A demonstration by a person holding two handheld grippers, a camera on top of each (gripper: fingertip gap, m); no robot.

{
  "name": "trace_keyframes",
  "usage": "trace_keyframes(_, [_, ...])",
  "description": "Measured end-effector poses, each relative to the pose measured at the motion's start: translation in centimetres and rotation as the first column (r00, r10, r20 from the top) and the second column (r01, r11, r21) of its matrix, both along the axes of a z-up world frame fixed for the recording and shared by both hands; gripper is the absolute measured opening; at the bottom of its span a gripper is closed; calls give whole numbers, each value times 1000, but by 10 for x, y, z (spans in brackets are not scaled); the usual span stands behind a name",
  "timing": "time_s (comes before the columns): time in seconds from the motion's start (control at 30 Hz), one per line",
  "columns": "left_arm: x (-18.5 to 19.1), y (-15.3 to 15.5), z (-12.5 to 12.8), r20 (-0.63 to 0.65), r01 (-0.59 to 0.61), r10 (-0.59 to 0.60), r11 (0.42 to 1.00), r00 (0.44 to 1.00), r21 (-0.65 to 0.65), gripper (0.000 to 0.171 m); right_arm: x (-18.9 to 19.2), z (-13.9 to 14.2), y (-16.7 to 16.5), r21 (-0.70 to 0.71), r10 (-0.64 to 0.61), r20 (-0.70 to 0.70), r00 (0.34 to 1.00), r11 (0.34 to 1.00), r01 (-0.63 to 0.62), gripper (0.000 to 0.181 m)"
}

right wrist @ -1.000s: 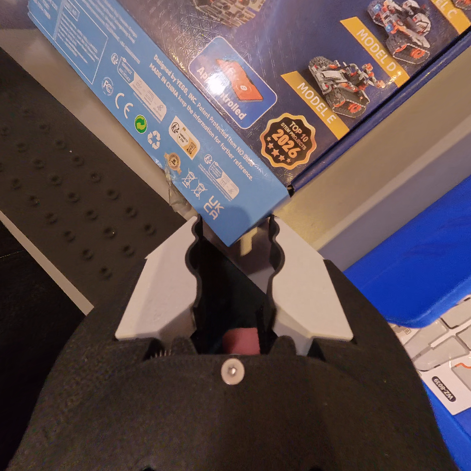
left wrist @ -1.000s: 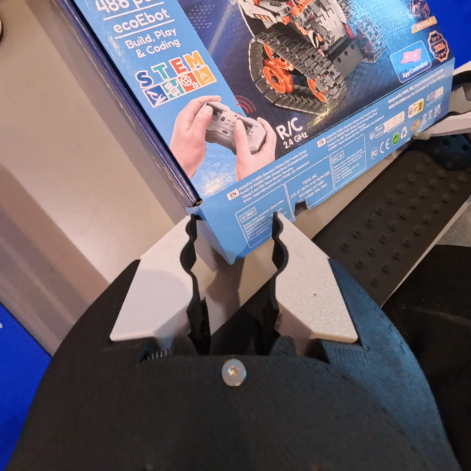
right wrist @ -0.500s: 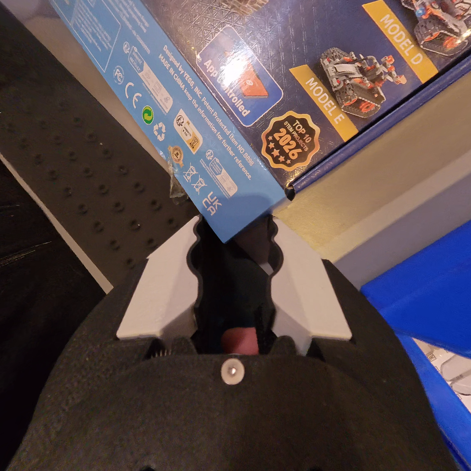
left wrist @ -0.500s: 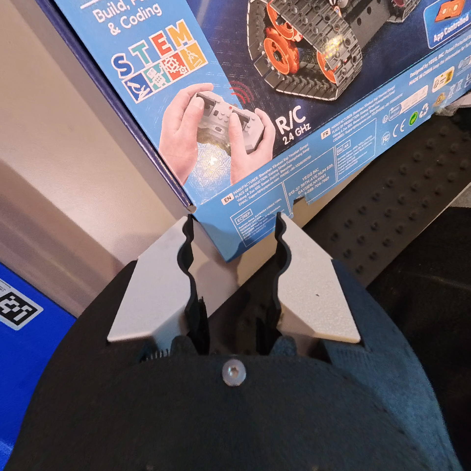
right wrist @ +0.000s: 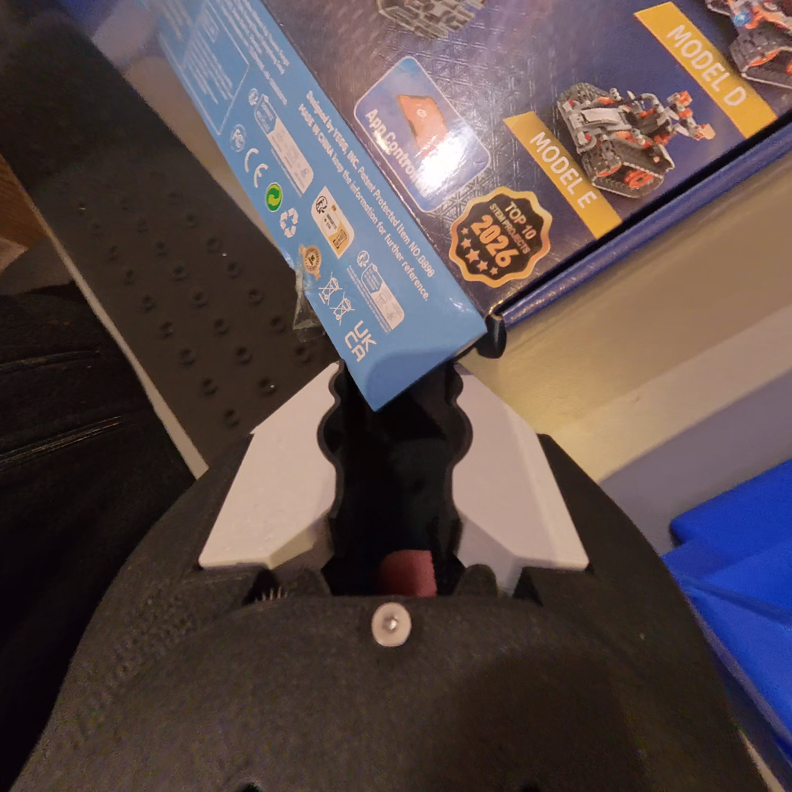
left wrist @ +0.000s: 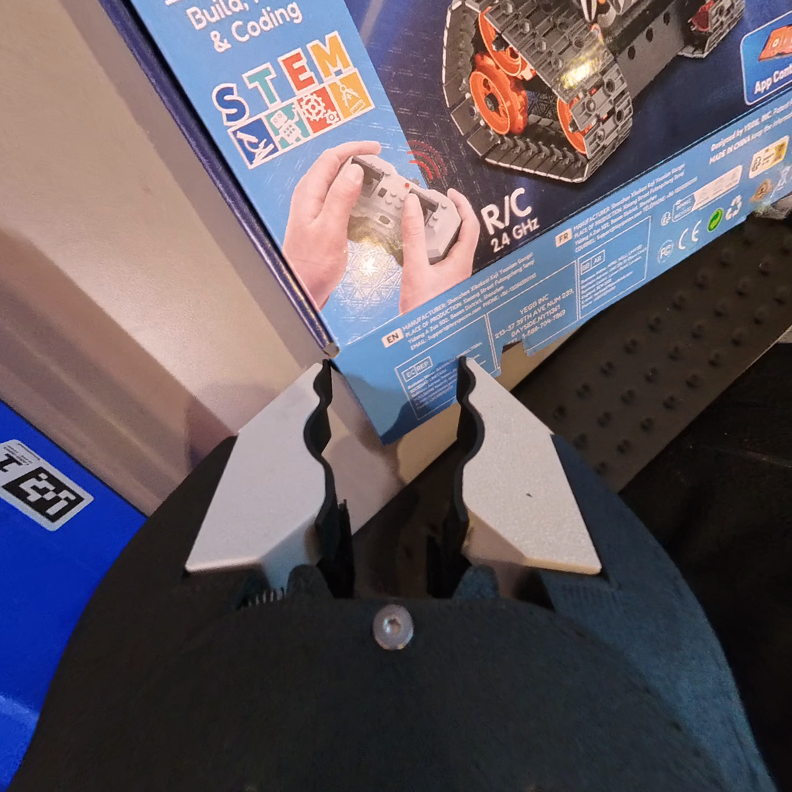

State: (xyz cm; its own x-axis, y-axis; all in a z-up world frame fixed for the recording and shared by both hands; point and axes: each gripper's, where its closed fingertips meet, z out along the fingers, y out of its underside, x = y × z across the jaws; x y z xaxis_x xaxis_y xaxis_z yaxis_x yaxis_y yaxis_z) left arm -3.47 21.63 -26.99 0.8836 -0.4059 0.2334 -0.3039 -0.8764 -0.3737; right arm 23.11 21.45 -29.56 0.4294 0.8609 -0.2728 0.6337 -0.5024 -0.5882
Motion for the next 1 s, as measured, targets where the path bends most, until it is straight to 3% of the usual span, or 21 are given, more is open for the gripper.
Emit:
trace_keyframes(0.33, [4, -1, -4, 59, -61, 55, 993, 997, 102, 56, 9, 6, 8, 97, -31, 85, 996, 995, 23, 46])
trace_keyframes(0.53, [4, 2, -6, -3, -42, 43, 990, 999, 134, 56, 9, -11, 18, 97, -85, 106, 991, 992, 74, 41])
trace_keyframes(0.6, [5, 4, -9, -19, -37, 41, 985, 999, 166, 56, 11, -15, 26, 170, -110, 137, 984, 982, 86, 38])
trace_keyframes(0.67, [5, 4, -8, -12, -49, 52, 979, 999, 198, 56, 13, -13, 25, 173, -108, 150, 983, 982, 81, 43])
trace_keyframes(0.87, [5, -6, -5, 79, -96, 76, 950, 994, 297, 47, 19, 27, 31, 312, -119, 126, 985, 947, 75, 53])
trace_keyframes(1.0, [4, -11, -7, 121, -129, 94, 937, 988, 325, 46, 11, 38, 44, 381, -108, 159, 981, 924, 40, 64])
